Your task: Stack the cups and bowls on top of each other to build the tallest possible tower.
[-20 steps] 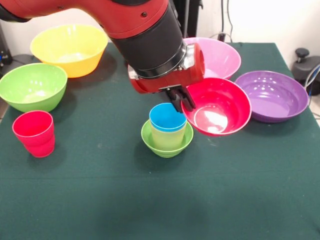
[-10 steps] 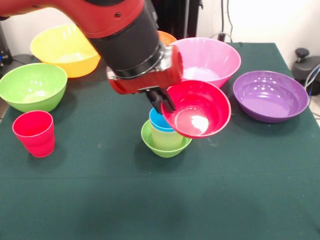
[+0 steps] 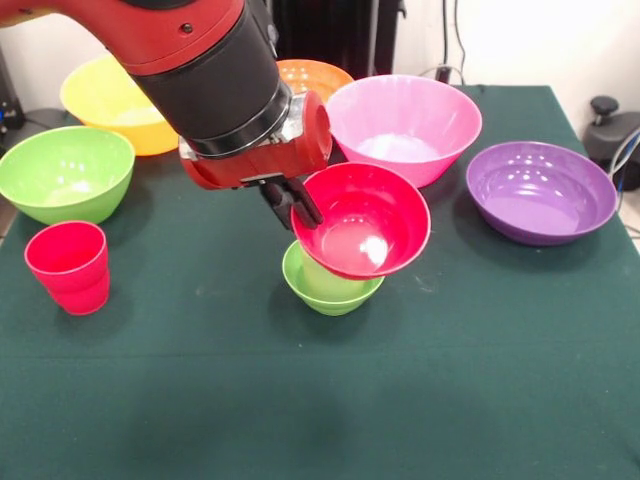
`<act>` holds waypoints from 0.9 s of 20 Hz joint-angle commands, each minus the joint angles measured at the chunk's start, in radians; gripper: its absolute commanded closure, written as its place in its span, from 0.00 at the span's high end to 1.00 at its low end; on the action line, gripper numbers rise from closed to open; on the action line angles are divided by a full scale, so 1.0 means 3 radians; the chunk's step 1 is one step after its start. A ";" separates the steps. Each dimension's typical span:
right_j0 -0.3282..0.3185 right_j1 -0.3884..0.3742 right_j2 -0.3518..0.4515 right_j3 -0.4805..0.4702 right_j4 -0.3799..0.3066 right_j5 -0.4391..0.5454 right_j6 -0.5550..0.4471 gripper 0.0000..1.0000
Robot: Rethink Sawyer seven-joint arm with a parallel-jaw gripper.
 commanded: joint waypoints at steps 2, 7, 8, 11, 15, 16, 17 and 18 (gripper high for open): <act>0.0004 0.0146 0.0229 0.0084 -0.0282 0.0396 -0.1134 0.00; -0.0028 0.0145 0.0259 0.0121 -0.0305 0.0402 -0.1142 0.00; -0.0030 0.0146 0.0261 0.0119 -0.0311 0.0416 -0.1142 0.00; -0.0045 0.0132 0.0270 0.0151 -0.0323 0.0424 -0.1141 0.00; -0.0068 0.0103 0.0274 0.0191 -0.0367 0.0474 -0.1174 0.00; -0.0077 0.0100 0.0280 0.0198 -0.0383 0.0492 -0.1186 0.00; -0.0085 0.0098 0.0285 0.0205 -0.0398 0.0509 -0.1197 0.00; -0.0095 0.0097 0.0293 0.0215 -0.0408 0.0507 -0.1205 0.00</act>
